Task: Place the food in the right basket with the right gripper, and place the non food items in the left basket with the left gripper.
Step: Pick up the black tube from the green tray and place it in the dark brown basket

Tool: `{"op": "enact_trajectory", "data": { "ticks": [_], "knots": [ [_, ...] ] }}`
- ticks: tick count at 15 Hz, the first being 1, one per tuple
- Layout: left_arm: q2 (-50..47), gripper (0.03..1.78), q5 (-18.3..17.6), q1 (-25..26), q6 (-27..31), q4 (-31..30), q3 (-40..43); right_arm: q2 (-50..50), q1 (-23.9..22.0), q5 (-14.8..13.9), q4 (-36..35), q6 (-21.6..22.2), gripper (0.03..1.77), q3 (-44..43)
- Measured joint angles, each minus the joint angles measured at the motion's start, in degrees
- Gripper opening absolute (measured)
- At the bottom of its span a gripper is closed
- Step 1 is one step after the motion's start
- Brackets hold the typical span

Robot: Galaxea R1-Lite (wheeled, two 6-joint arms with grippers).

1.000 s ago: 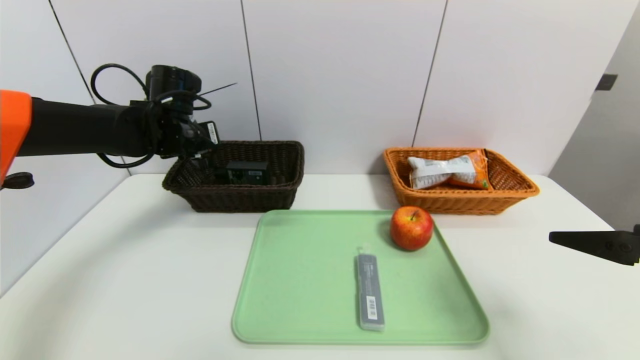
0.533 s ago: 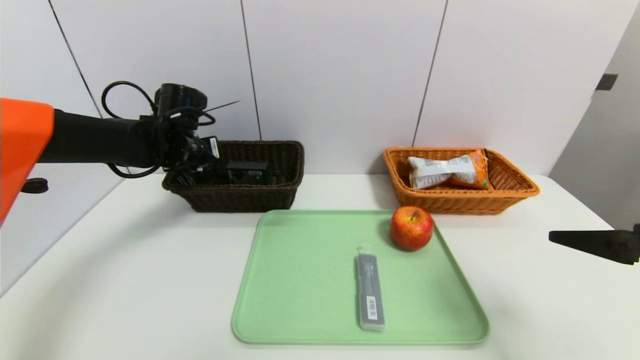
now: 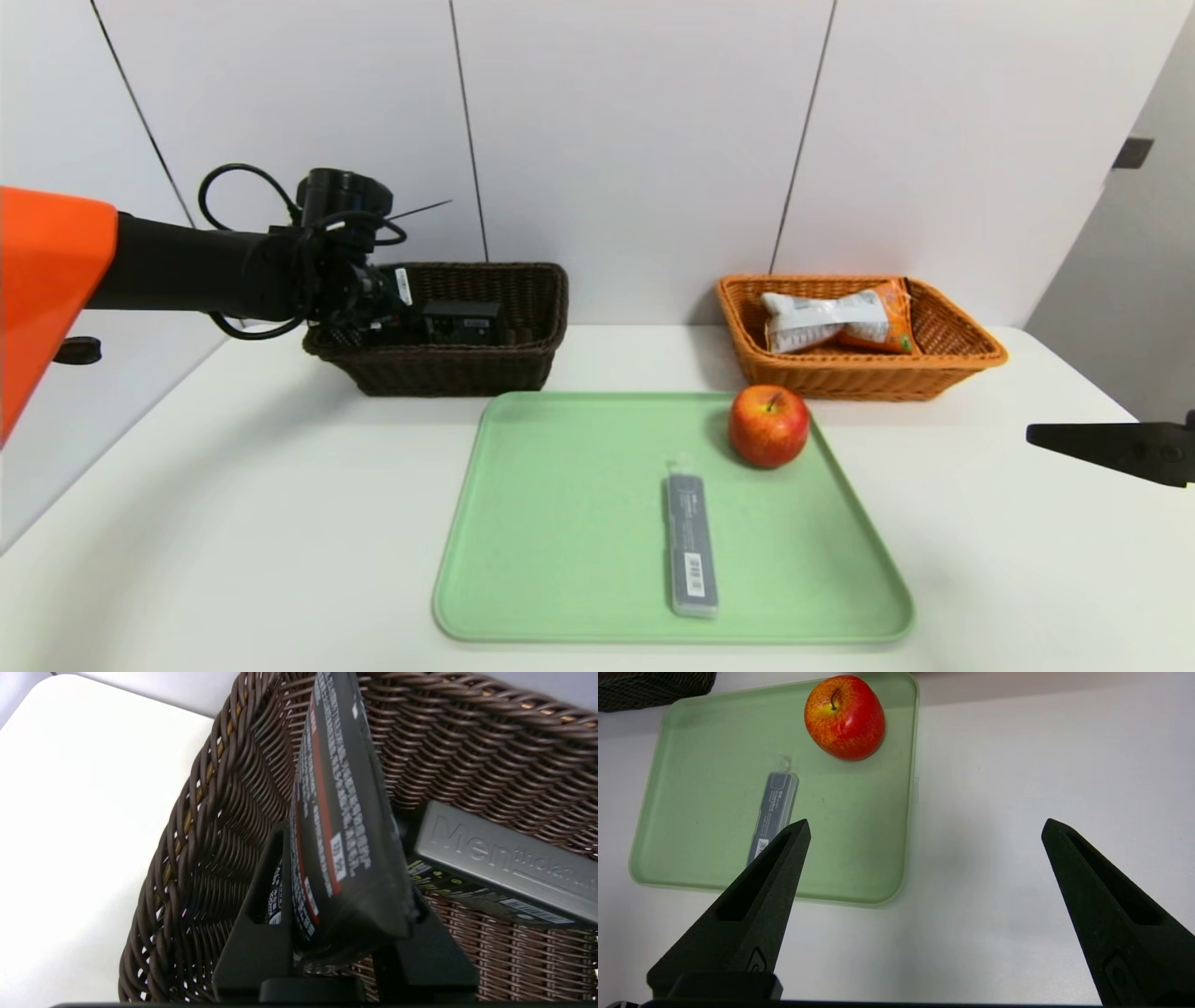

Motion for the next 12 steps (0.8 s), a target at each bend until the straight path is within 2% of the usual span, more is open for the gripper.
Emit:
{"op": "enact_trajectory", "data": {
  "ticks": [2,3,5,7,10,12],
  "knots": [
    [0.2,0.46,0.2,0.0,0.0,0.0,0.2,0.0,0.0,0.0,0.0,0.0,1.71,0.0],
    [0.2,0.53,0.2,0.0,-0.1,0.0,0.2,0.0,0.0,0.0,0.0,0.0,1.71,0.0],
    [0.3,0.80,0.2,0.0,-0.1,0.0,0.1,-0.1,0.0,0.0,0.0,0.0,1.71,0.0],
    [0.2,1.00,0.4,-0.1,-0.1,-0.4,-0.1,-0.1,0.0,0.0,0.0,0.1,1.71,0.1],
    [-1.2,1.23,0.5,-0.7,0.1,-2.5,-0.5,-0.2,0.0,0.1,0.1,0.1,1.71,0.4],
    [-4.0,1.34,0.5,-1.9,0.7,-1.9,-1.0,-0.2,0.0,0.2,0.0,0.1,1.71,0.5]
  ]
}}
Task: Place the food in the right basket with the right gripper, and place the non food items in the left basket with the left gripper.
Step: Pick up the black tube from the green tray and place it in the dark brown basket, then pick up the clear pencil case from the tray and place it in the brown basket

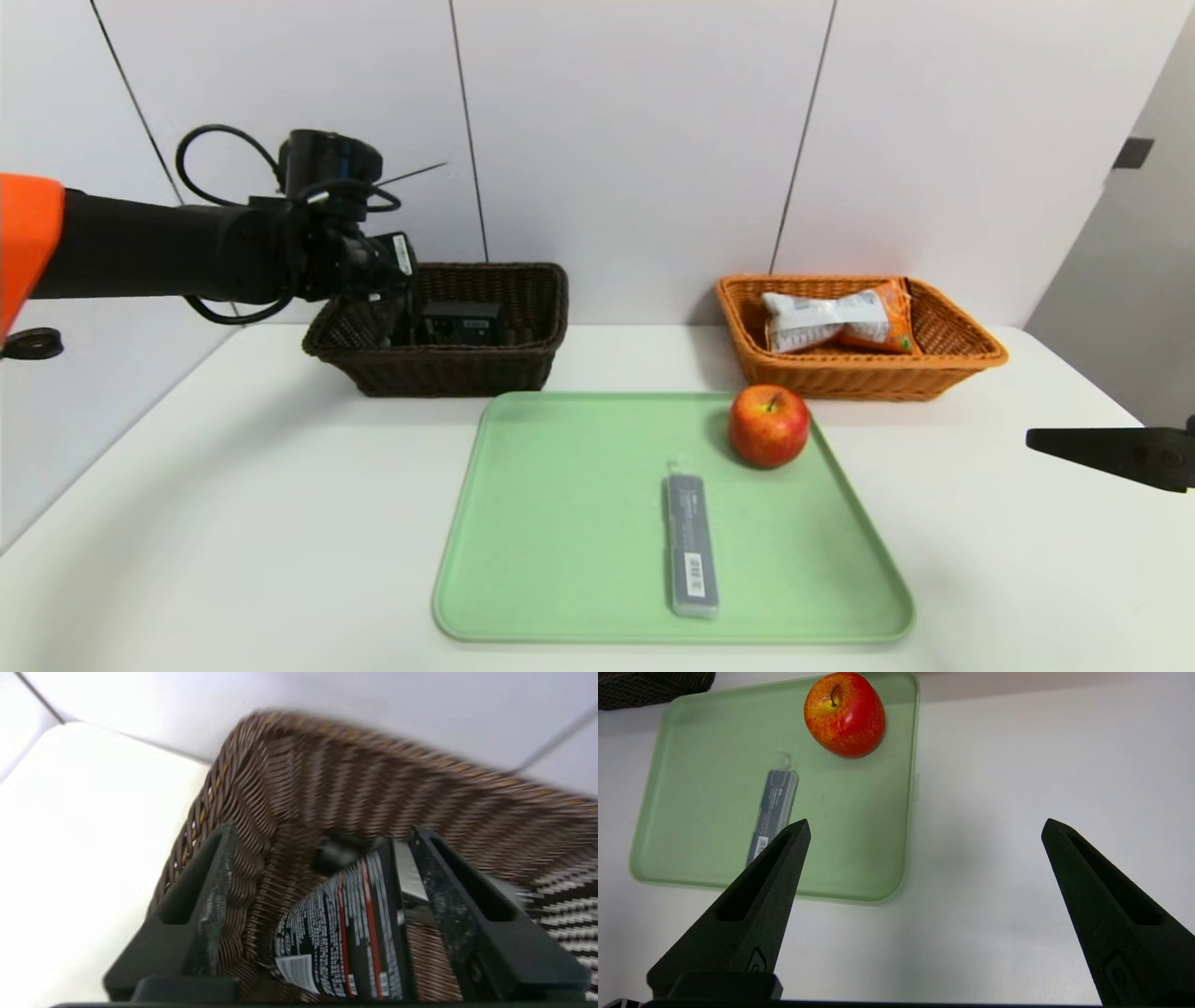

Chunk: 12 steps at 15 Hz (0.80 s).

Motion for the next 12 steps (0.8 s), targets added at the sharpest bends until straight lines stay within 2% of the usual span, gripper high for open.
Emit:
{"op": "enact_trajectory", "data": {
  "ticks": [5,7,9,12],
  "knots": [
    [-11.7,1.51,-0.6,-4.0,6.4,7.1,-1.0,0.1,0.0,0.8,0.0,0.0,1.71,0.2],
    [-15.6,1.55,-0.8,-7.6,7.1,9.9,-1.1,0.2,0.1,0.9,0.0,0.0,1.71,0.2],
    [-18.6,1.59,-0.6,-13.6,5.7,16.0,-1.5,0.2,0.2,1.0,0.0,0.0,1.71,0.3],
    [-18.8,1.62,0.8,-23.0,-2.2,27.4,-5.7,0.2,0.2,0.9,0.1,0.1,1.71,0.3]
  ]
}}
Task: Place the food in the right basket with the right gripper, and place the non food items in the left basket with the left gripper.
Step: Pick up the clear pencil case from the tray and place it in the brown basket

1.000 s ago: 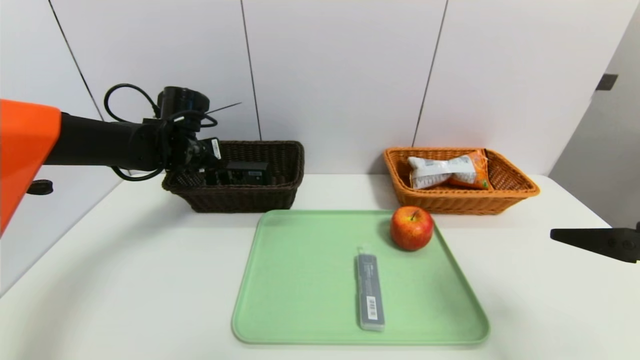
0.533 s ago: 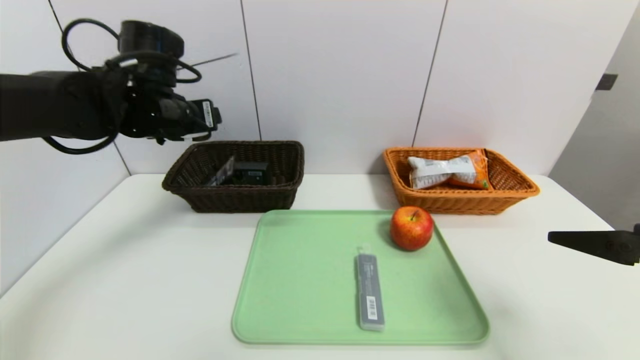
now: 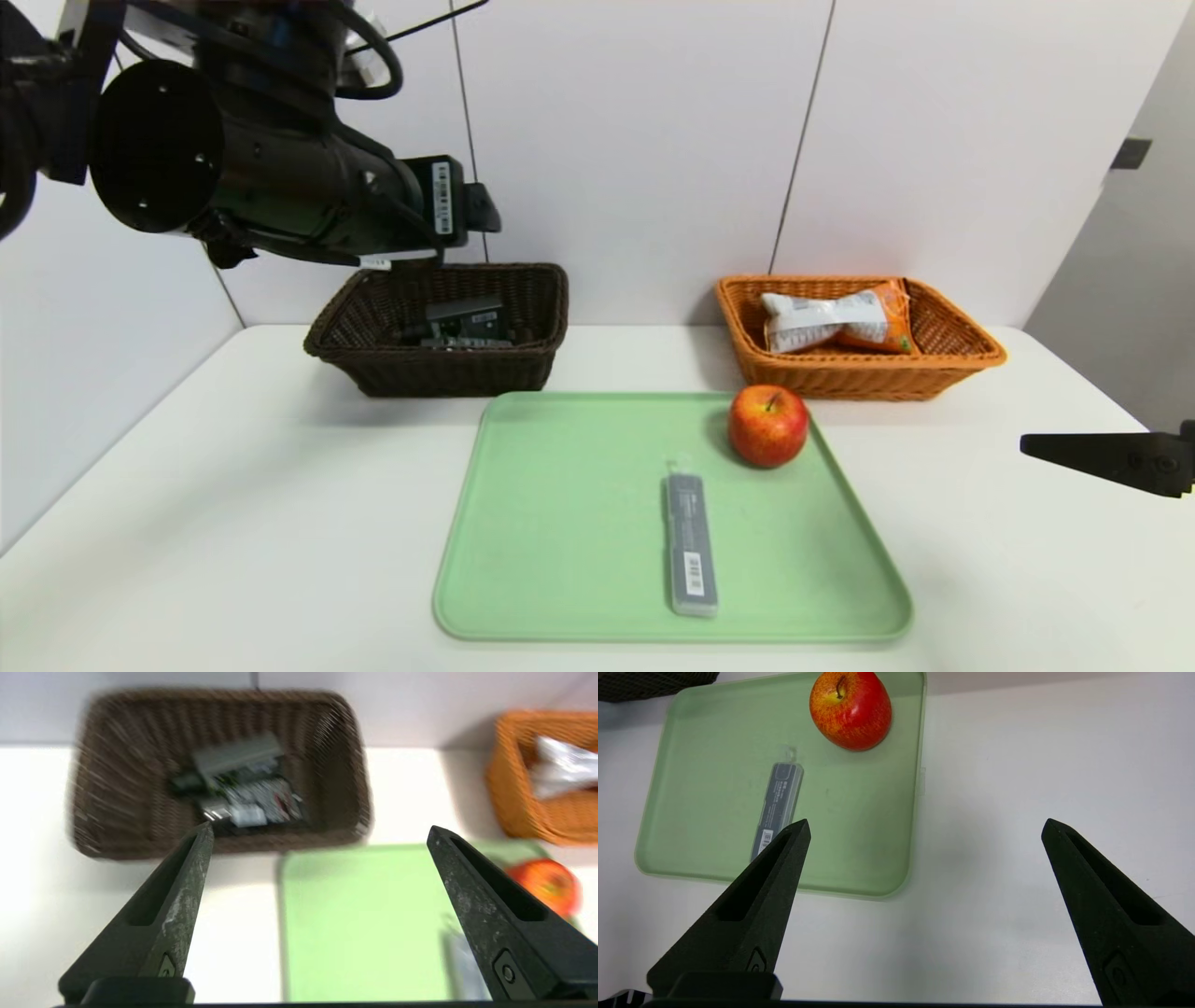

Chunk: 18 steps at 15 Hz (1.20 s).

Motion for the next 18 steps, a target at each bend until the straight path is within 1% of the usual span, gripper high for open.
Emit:
{"op": "enact_trajectory", "data": {
  "ticks": [1,3,5,8,11,14,16,18],
  "knots": [
    [0.9,1.64,0.2,-2.5,-2.5,3.9,-1.9,0.0,0.0,0.0,0.0,0.0,1.71,0.0],
    [3.3,1.65,0.3,-6.6,-4.3,8.4,-4.4,0.0,-0.1,0.0,0.0,0.0,1.71,0.0],
    [6.4,1.66,0.3,-10.5,-4.6,9.4,-6.1,0.0,0.0,0.2,0.0,0.0,1.71,0.0],
    [12.3,1.67,0.4,-15.0,-5.8,10.8,-9.9,0.0,0.0,0.1,0.0,0.1,1.71,0.5],
    [18.7,1.68,0.4,-18.2,-9.9,13.5,-14.4,0.0,0.0,0.0,-0.1,0.3,1.71,1.7],
    [23.5,1.69,0.3,-20.3,-15.6,14.2,-15.5,-0.1,-0.2,-0.1,0.0,0.5,1.71,3.0],
    [25.6,1.69,0.1,-21.5,-17.0,14.8,-15.5,-0.1,-0.2,0.0,-0.5,0.5,1.71,3.5],
    [27.3,1.69,-0.1,-22.5,-17.8,16.8,-15.5,-0.1,-0.2,-0.1,-3.0,0.4,1.71,4.5]
  ]
}}
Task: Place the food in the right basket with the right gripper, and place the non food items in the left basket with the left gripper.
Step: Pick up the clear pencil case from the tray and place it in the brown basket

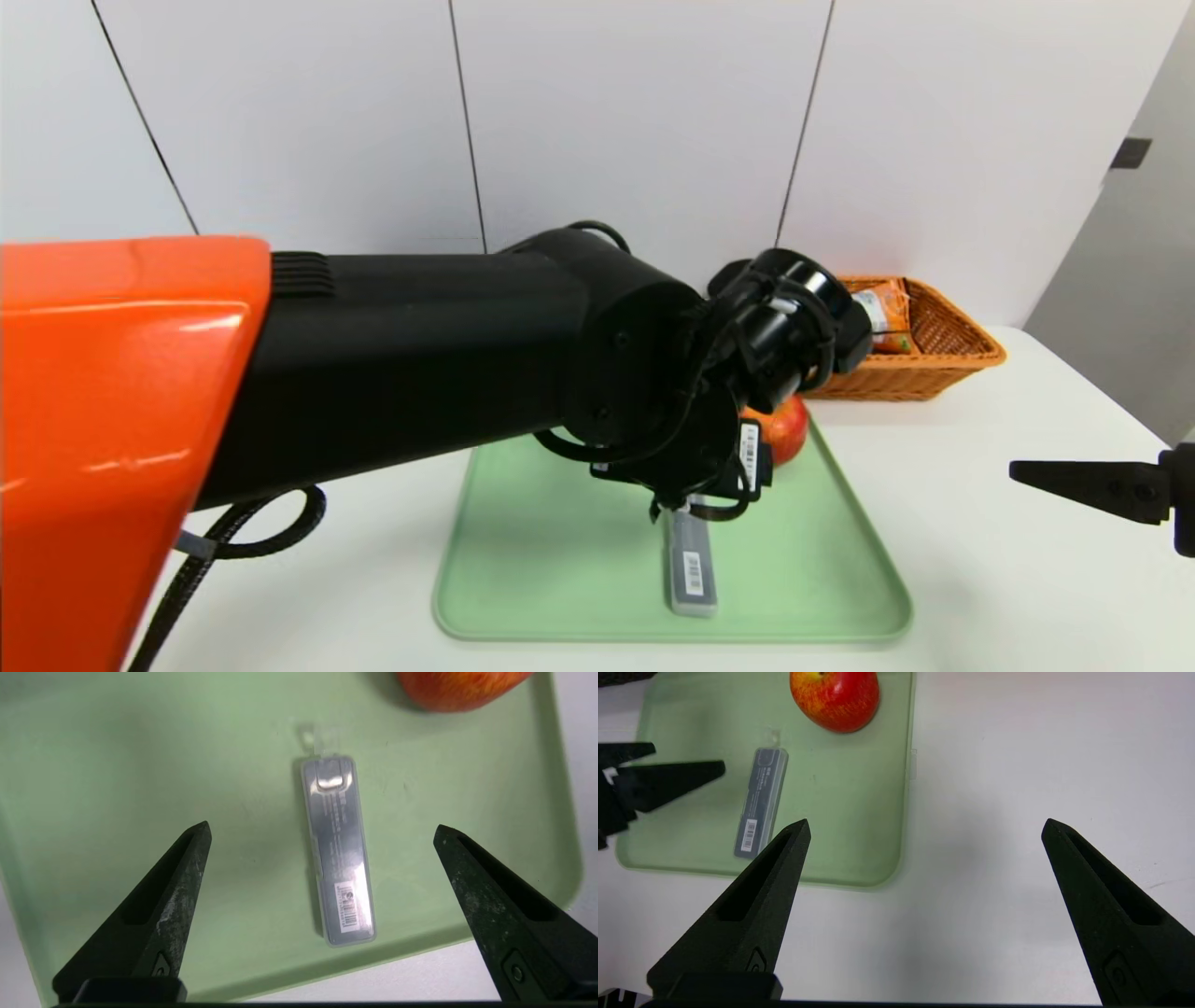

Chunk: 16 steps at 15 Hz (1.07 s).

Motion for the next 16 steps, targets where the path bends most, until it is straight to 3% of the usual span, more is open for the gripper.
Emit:
{"op": "enact_trajectory", "data": {
  "ticks": [3,8,16],
  "knots": [
    [2.2,1.69,-0.1,-0.6,-2.9,1.2,0.0,0.0,0.0,0.1,-4.3,0.0,1.71,2.4],
    [3.8,1.69,-2.5,-0.7,-4.2,2.0,0.0,0.0,0.0,0.1,-4.6,0.5,1.71,4.0],
    [7.3,1.69,-2.8,-1.1,-4.2,1.5,-0.1,0.0,0.0,0.0,-4.6,0.5,1.71,4.2]
  ]
}}
